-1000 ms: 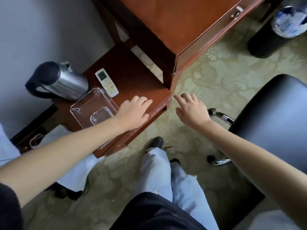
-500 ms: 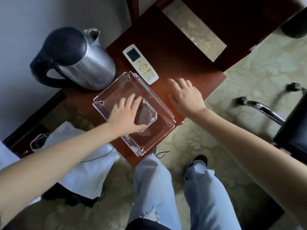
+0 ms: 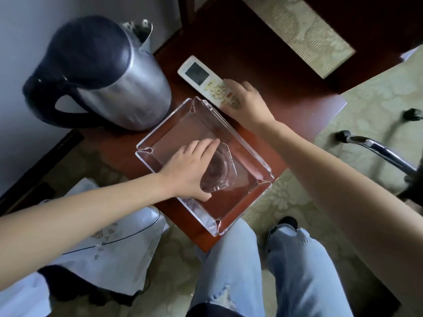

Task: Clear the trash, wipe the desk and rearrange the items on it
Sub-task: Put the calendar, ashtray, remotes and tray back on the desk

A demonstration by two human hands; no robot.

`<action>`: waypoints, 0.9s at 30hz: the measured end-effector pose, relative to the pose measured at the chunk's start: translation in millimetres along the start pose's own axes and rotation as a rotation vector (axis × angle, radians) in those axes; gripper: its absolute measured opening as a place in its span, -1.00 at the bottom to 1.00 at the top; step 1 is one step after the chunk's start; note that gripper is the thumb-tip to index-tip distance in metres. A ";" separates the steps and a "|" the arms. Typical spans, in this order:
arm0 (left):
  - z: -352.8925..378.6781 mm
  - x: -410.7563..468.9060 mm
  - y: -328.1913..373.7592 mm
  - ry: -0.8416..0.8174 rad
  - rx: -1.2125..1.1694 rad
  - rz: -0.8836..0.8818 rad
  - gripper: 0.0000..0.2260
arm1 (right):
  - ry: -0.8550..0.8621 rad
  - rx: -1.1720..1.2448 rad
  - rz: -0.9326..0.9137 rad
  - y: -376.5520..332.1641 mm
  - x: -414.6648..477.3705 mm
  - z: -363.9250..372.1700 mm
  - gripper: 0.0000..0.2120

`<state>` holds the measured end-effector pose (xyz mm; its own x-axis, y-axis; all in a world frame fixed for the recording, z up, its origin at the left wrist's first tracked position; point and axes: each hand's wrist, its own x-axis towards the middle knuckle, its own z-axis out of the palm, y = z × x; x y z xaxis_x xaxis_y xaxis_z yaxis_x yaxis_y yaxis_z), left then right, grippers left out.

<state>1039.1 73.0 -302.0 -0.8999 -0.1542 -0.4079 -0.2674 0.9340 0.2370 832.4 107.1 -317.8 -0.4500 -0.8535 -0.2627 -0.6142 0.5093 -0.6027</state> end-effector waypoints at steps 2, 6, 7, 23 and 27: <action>-1.9 -0.8 -5.2 -0.004 0.011 0.033 0.11 | 0.008 -0.036 0.010 11.1 -7.1 -7.0 -0.45; -6.5 2.5 -9.8 0.006 0.017 0.080 0.09 | 0.094 -0.191 0.090 32.8 -24.4 -21.7 -0.39; -8.1 3.8 -9.4 0.013 0.011 0.087 0.09 | 0.094 -0.222 0.087 33.9 -24.5 -21.8 -0.32; -168.6 8.0 84.5 0.150 -0.012 -0.027 0.10 | 0.194 0.163 0.077 8.0 -109.1 -166.2 -0.39; -223.1 23.4 129.6 0.188 0.009 -0.034 0.11 | 0.275 0.144 0.056 11.1 -130.7 -236.5 -0.40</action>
<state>906.5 118.5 -84.1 -0.9392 -0.2426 -0.2430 -0.2965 0.9299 0.2176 731.2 250.4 -112.0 -0.6515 -0.7525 -0.0968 -0.4938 0.5175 -0.6989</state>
